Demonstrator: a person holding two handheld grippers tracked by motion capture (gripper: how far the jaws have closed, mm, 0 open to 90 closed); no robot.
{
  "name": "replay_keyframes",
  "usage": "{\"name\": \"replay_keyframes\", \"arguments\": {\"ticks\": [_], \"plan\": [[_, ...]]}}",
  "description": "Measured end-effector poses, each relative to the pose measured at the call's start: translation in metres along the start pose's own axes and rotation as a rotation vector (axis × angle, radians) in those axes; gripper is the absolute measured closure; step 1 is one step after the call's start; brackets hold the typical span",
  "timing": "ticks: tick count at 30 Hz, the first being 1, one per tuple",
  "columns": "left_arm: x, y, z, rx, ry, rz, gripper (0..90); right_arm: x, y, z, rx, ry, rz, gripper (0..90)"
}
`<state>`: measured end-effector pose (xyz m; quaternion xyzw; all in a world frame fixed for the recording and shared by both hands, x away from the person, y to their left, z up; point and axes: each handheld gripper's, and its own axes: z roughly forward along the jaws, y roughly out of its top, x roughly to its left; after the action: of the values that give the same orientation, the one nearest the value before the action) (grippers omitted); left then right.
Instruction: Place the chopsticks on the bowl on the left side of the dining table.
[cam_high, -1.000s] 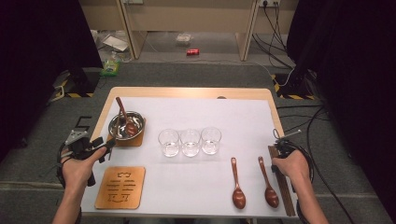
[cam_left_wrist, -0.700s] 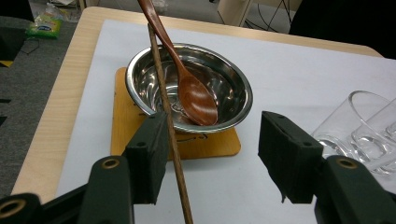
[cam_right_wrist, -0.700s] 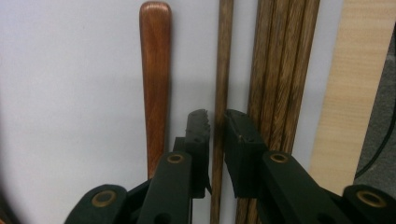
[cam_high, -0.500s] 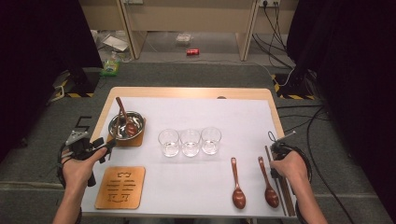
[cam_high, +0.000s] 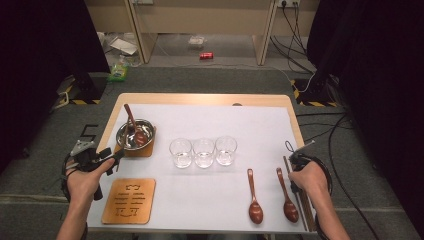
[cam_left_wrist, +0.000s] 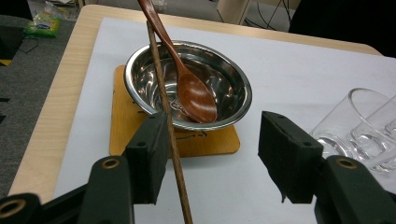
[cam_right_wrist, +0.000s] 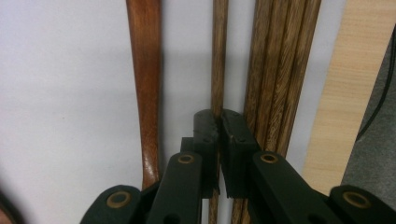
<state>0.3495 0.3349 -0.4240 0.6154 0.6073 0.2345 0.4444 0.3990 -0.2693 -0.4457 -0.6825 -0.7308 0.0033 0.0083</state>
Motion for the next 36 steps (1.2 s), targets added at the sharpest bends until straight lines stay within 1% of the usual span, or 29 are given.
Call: {"name": "replay_keyframes", "arguments": {"ticks": [1, 4, 6, 7, 10, 11, 12, 13, 15, 16, 17, 19, 24, 25, 27, 29, 31, 36], "plan": [[0.0, 0.0, 0.0, 0.002, 0.0, -0.001, 42.6, -0.001, 0.0, -0.002, -0.01, 0.0, -0.004, 85.9], [0.0, 0.0, 0.0, 0.001, 0.001, 0.0, 42.6, -0.001, 0.003, -0.01, -0.041, 0.003, 0.003, 85.9], [0.0, 0.0, 0.0, 0.001, -0.002, -0.001, 42.6, -0.002, 0.004, -0.014, -0.07, 0.001, -0.006, 85.9], [0.0, 0.0, 0.0, 0.0, -0.001, 0.0, 42.6, -0.001, 0.004, -0.016, -0.078, 0.006, 0.0, 85.9], [-0.001, 0.0, 0.0, 0.0, -0.003, 0.001, 42.6, 0.0, 0.006, -0.021, -0.104, 0.014, -0.002, 86.0], [-0.001, 0.0, 0.0, -0.001, -0.003, 0.001, 42.6, 0.0, 0.006, -0.022, -0.113, 0.013, -0.001, 86.0], [-0.001, 0.0, 0.0, 0.0, -0.003, 0.001, 42.6, 0.0, 0.007, -0.023, -0.124, 0.011, -0.016, 86.0], [-0.001, 0.0, 0.0, 0.0, -0.003, 0.001, 42.6, 0.001, 0.008, -0.024, -0.13, 0.014, -0.006, 86.0], [-0.001, 0.0, 0.0, -0.001, -0.002, 0.001, 42.6, 0.001, 0.01, -0.027, -0.143, 0.015, -0.009, 86.0], [0.0, 0.0, 0.0, -0.001, -0.001, 0.002, 42.6, 0.0, 0.011, -0.028, -0.151, 0.014, -0.021, 85.9], [0.0, 0.0, 0.0, -0.002, -0.001, 0.0, 42.6, 0.002, 0.012, -0.03, -0.154, 0.022, -0.01, 85.9], [0.0, -0.001, 0.0, -0.001, 0.0, 0.0, 42.6, 0.002, 0.013, -0.032, -0.17, 0.022, -0.025, 85.9], [0.0, -0.001, 0.0, -0.005, 0.0, -0.001, 42.6, 0.004, 0.017, -0.038, -0.212, 0.029, -0.026, 85.9], [0.0, -0.001, -0.001, -0.005, 0.002, 0.001, 42.6, 0.003, 0.018, -0.039, -0.217, 0.025, -0.037, 85.9], [0.0, -0.001, 0.0, -0.004, 0.002, 0.001, 42.6, 0.004, 0.019, -0.041, -0.236, 0.029, -0.03, 85.9], [-0.001, -0.001, 0.0, -0.002, 0.001, 0.003, 42.6, 0.004, 0.02, -0.043, -0.258, 0.03, -0.037, 86.0], [-0.001, -0.001, 0.0, -0.002, 0.0, 0.002, 42.6, 0.005, 0.021, -0.046, -0.272, 0.03, -0.032, 86.0], [-0.001, -0.001, -0.001, -0.01, 0.003, 0.0, 42.6, 0.006, 0.024, -0.051, -0.328, 0.028, -0.037, 85.9]]}}
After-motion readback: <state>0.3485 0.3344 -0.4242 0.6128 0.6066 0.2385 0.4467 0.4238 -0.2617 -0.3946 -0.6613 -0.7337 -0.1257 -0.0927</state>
